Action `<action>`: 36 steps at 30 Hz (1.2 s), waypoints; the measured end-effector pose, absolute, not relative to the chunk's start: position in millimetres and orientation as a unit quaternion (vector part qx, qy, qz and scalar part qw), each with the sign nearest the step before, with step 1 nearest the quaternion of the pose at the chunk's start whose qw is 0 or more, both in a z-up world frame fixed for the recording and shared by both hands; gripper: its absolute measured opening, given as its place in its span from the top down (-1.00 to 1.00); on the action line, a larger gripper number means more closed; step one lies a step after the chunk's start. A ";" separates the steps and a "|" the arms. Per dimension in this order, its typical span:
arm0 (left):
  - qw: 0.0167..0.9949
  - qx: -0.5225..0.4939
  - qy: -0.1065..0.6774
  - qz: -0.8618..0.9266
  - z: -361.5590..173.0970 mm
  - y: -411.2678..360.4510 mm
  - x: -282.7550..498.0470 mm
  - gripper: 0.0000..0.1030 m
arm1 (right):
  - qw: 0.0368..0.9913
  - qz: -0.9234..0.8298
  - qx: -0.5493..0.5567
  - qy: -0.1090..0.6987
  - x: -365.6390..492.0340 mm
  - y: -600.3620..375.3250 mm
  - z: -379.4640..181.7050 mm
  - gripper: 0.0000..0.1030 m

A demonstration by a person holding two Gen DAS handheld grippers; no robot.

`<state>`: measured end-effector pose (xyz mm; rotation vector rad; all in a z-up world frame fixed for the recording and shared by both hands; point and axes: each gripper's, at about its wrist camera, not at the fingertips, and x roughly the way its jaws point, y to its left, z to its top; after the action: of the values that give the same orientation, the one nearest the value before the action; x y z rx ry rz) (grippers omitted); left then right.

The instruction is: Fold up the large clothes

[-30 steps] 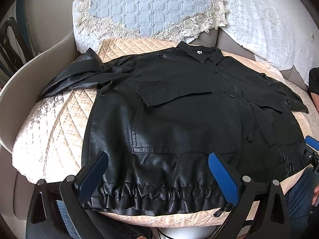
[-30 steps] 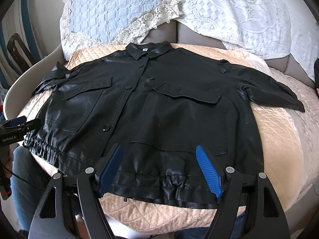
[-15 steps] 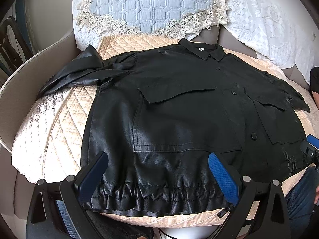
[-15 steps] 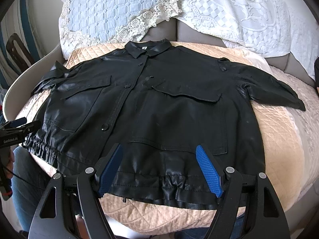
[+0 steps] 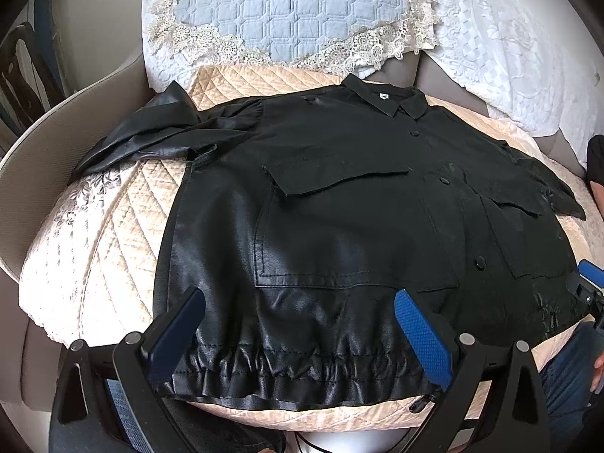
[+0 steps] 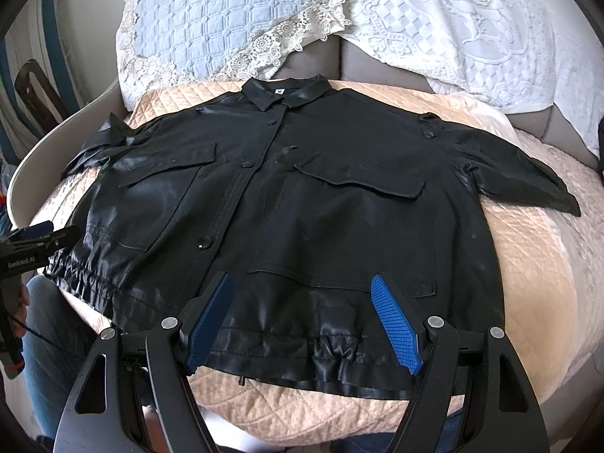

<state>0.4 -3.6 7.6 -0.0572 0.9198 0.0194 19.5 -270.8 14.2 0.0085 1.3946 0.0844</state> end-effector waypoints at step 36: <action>0.892 -0.030 0.450 0.010 0.2 8.2 8.2 -0.97 | 0.761 0.046 0.004 0.647 27.5 -259.3 5.2 -0.48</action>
<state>8.2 8.2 0.2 -0.0623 0.9337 0.0211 27.5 -259.3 5.2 0.0092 1.4073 0.0999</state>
